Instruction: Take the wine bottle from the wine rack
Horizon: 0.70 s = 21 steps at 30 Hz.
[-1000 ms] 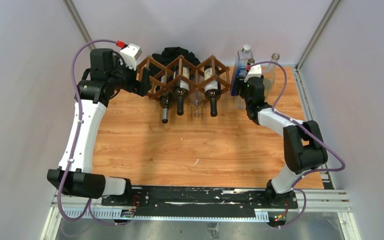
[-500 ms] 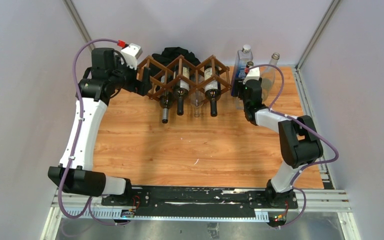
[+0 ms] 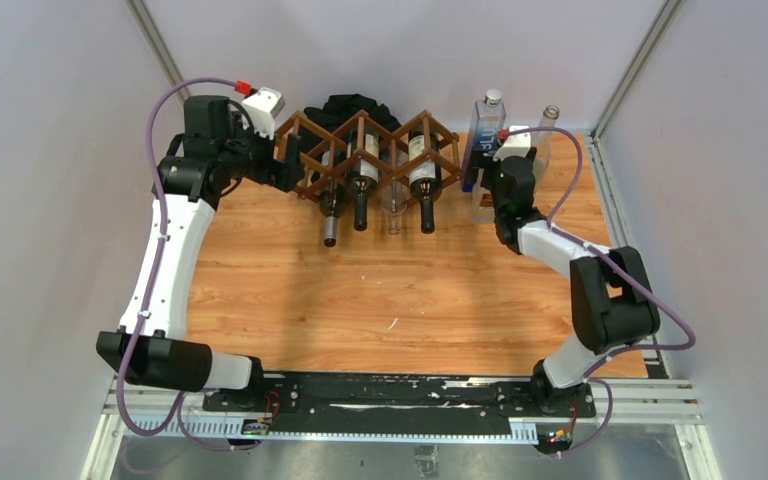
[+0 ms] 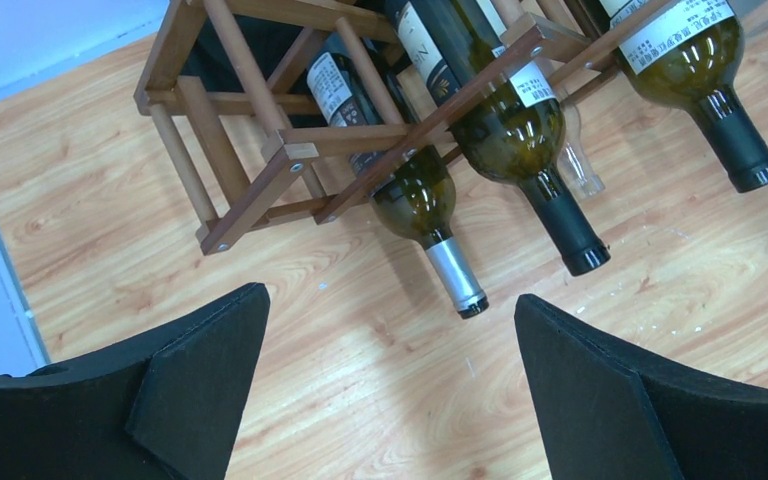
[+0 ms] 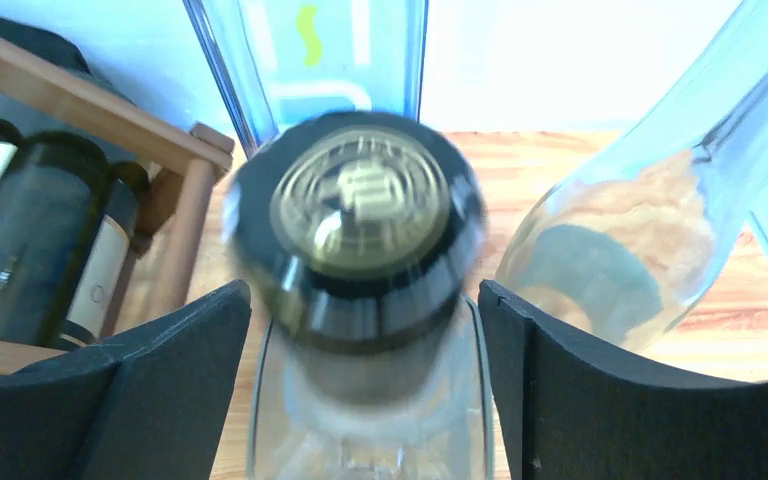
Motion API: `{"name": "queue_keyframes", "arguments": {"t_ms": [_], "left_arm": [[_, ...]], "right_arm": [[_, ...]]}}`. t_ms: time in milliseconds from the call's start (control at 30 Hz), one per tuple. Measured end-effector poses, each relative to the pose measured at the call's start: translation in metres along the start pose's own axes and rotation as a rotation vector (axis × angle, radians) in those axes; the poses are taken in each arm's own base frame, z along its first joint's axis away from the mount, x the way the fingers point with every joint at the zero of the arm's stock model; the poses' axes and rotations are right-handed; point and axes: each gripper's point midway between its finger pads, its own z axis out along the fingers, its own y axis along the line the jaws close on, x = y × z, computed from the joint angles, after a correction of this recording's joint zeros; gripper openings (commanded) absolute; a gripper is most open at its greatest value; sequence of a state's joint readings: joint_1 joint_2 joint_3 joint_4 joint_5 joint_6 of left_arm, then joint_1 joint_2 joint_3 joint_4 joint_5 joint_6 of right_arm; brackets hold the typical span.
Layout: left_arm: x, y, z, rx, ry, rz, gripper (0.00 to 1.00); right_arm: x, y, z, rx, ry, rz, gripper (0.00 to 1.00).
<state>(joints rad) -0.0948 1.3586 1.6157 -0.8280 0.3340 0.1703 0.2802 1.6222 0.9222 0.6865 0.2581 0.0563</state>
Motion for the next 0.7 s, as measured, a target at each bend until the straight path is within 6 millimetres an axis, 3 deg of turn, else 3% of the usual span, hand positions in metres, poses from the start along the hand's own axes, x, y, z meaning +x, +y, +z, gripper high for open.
{"name": "queue_keyframes", "arguments": {"t_ms": [233,467,567,700], "left_arm": [[0.003,-0.001,-0.002,0.000,0.017,-0.006,1.00],[-0.004,0.001,-0.009,-0.021,0.006,-0.010,1.00],[-0.003,0.002,-0.009,-0.026,0.012,-0.016,1.00],[-0.001,0.002,-0.010,-0.031,0.017,-0.018,1.00]], "right_arm": [[-0.044,-0.004,-0.022,-0.008,-0.060,0.020,0.90],[-0.100,0.001,-0.066,-0.059,-0.133,0.038,0.91],[-0.113,0.014,-0.083,-0.094,-0.135,0.033,0.91],[-0.125,0.053,-0.102,-0.179,-0.082,0.002,0.91]]}}
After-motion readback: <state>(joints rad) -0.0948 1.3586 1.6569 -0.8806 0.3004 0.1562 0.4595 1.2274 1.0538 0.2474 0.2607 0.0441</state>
